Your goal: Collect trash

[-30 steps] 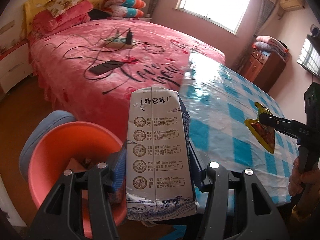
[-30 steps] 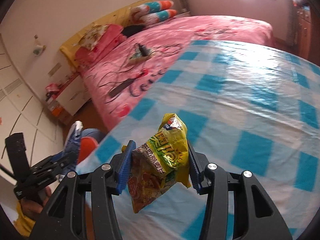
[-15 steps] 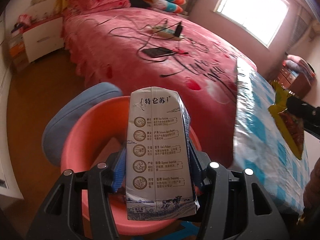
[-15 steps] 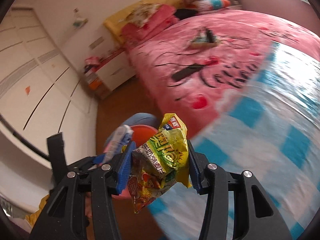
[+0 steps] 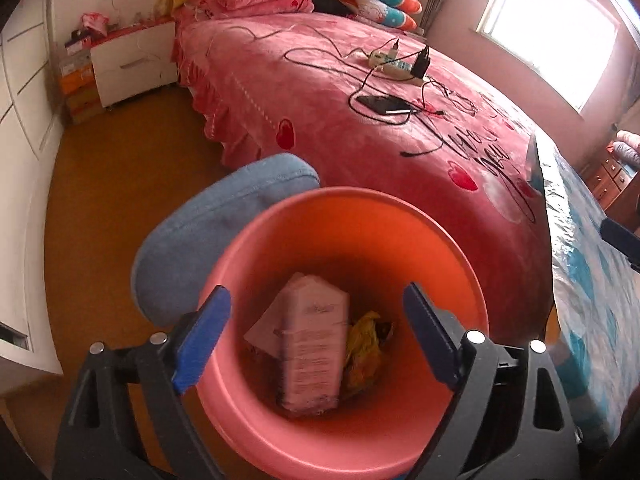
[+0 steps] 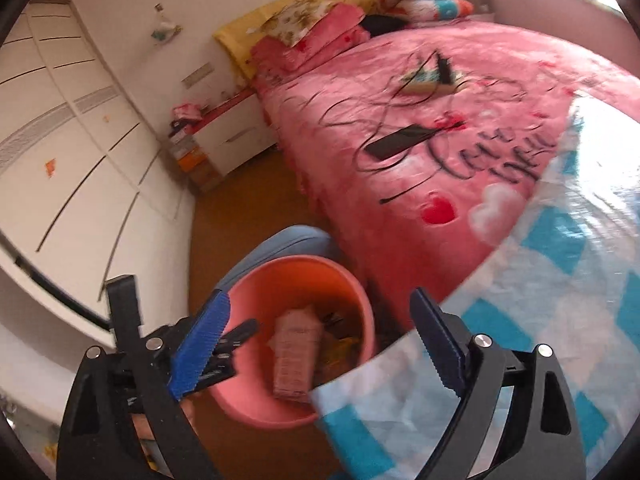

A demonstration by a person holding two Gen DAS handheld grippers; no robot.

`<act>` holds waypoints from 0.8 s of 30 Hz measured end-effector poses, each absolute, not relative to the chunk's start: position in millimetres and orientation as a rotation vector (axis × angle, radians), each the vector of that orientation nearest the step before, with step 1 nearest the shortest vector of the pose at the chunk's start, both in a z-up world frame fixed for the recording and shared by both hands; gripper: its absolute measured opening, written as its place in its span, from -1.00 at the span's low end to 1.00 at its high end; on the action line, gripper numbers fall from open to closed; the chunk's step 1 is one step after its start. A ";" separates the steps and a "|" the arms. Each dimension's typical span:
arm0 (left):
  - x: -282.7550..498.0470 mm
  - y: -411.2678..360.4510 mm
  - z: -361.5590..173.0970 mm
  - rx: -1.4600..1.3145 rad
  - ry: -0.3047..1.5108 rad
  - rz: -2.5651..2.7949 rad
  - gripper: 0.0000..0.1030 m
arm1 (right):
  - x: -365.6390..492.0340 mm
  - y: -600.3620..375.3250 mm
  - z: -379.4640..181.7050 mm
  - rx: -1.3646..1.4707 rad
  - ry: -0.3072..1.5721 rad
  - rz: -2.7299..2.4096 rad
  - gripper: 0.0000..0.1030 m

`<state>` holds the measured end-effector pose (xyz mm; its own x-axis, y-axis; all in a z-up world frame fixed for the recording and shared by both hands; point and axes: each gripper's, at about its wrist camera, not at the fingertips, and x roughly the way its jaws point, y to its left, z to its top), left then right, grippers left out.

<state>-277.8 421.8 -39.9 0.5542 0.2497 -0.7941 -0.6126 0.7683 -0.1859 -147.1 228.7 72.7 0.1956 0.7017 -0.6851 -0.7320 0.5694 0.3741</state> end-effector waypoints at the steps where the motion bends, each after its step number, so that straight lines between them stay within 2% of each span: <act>1: -277.5 420.8 -38.1 -0.478 0.831 0.531 0.82 | -145.4 224.5 73.0 -0.037 0.931 0.988 0.83; 16: -254.4 374.8 2.6 -0.425 0.661 0.400 0.91 | -124.4 140.1 74.3 -0.065 0.793 0.738 0.83; 24: -233.0 343.4 19.4 -0.396 0.642 0.332 0.92 | -120.1 100.1 73.0 -0.040 0.762 0.657 0.83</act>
